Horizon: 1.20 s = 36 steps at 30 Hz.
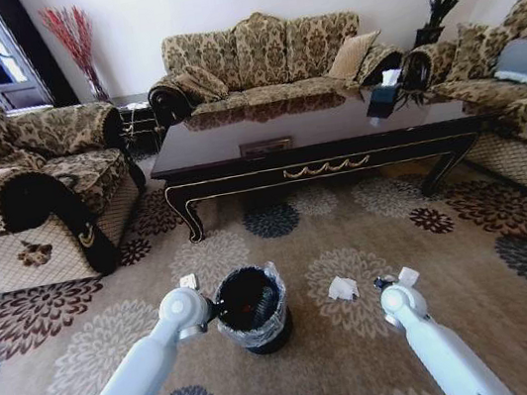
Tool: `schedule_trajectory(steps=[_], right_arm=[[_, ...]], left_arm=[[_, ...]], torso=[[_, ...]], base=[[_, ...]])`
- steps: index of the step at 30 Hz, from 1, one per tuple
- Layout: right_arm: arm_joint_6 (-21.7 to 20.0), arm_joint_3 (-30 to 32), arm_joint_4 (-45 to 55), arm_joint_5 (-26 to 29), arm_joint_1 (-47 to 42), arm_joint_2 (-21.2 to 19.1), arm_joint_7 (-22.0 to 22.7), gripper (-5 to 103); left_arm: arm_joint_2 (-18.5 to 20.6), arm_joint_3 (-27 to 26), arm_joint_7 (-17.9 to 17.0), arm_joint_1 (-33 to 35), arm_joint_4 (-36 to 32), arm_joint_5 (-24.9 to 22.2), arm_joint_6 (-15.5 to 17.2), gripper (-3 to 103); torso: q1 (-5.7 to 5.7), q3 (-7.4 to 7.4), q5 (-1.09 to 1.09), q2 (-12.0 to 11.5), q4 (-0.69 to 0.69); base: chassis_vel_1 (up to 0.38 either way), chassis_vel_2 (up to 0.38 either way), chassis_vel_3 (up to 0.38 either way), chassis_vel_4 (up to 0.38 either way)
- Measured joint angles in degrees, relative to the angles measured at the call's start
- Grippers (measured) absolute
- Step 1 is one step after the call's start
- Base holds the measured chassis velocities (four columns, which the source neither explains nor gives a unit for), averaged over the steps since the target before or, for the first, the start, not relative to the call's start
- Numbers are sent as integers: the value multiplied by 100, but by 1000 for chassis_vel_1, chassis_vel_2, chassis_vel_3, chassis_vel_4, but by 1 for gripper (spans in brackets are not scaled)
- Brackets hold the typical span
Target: Move to the front of the table and pick up the trash from the floor, then place it into the trash bin.
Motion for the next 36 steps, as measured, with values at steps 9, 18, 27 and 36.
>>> schedule_trajectory(steps=[9, 18, 27, 36], right_arm=[[736, 88, 1241, -361, -959, -634, -2014, 0], [1472, 136, 2227, -1352, -1708, -794, -3570, 0], [1986, 122, 2637, -2328, -2245, -883, -4330, 0], [2294, -30, 2728, -2789, -2470, -877, -4770, 0]], left_arm=[[-54, 33, -21, 14, 5, 60, 0, 0], [-234, 248, -96, -162, 53, 107, 0, 0], [-571, 650, -249, -614, 247, 99, 0, 0], [-935, 1319, -400, -1055, 520, 143, -3, 0]], torso=[[0, 0, 0, 0, 0], [0, 0, 0, 0, 1], [0, 0, 0, 0, 0], [0, 0, 1, 0, 0]], base=[[0, 0, 0, 0], [0, 0, 0, 0], [0, 0, 0, 0], [0, 0, 0, 0]])
